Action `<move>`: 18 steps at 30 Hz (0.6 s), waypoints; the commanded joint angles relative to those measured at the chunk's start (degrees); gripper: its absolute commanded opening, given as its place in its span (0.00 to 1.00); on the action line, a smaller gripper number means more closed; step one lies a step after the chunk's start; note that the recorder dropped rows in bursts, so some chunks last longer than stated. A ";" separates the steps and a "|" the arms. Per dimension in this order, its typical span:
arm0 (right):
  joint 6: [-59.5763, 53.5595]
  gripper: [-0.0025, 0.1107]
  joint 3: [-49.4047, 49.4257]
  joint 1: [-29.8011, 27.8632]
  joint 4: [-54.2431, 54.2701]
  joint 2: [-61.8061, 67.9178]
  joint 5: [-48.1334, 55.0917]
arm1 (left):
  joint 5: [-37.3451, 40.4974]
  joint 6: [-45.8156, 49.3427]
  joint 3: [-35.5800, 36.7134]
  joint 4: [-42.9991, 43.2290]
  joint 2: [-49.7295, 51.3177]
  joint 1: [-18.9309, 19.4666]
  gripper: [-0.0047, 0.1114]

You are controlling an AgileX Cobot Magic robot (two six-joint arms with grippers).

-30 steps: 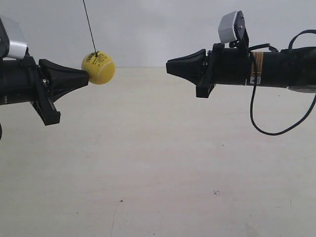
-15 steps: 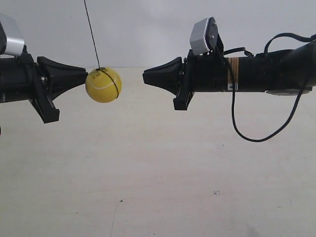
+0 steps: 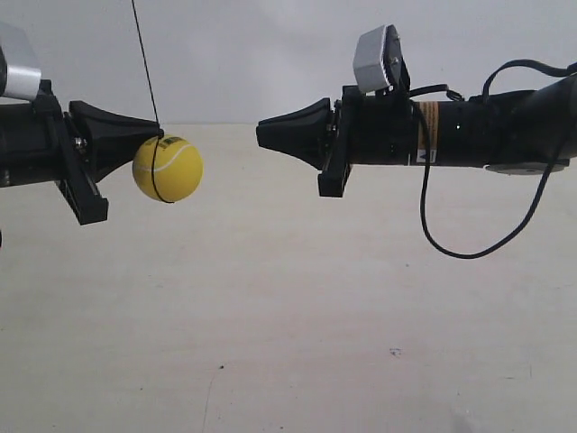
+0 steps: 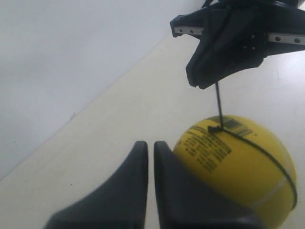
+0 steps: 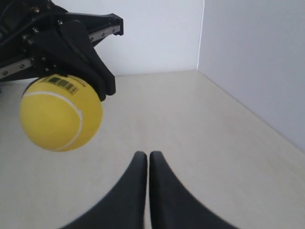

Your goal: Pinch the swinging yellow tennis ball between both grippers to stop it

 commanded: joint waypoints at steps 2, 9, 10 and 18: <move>0.94 0.02 -0.34 0.09 0.29 0.07 -2.04 | -0.80 -0.68 -0.20 -0.11 -0.37 -0.08 0.08; 0.44 0.02 -0.34 2.42 0.11 0.07 -1.56 | -0.80 -0.68 -0.20 0.03 -0.37 -0.08 0.08; 0.22 0.02 -0.34 3.00 0.11 0.07 -0.81 | -0.80 -0.68 -0.20 0.15 -0.37 -0.08 0.08; -0.88 0.02 -0.34 4.63 0.25 0.07 1.45 | -1.89 -1.21 -0.20 1.57 -0.02 -0.08 0.08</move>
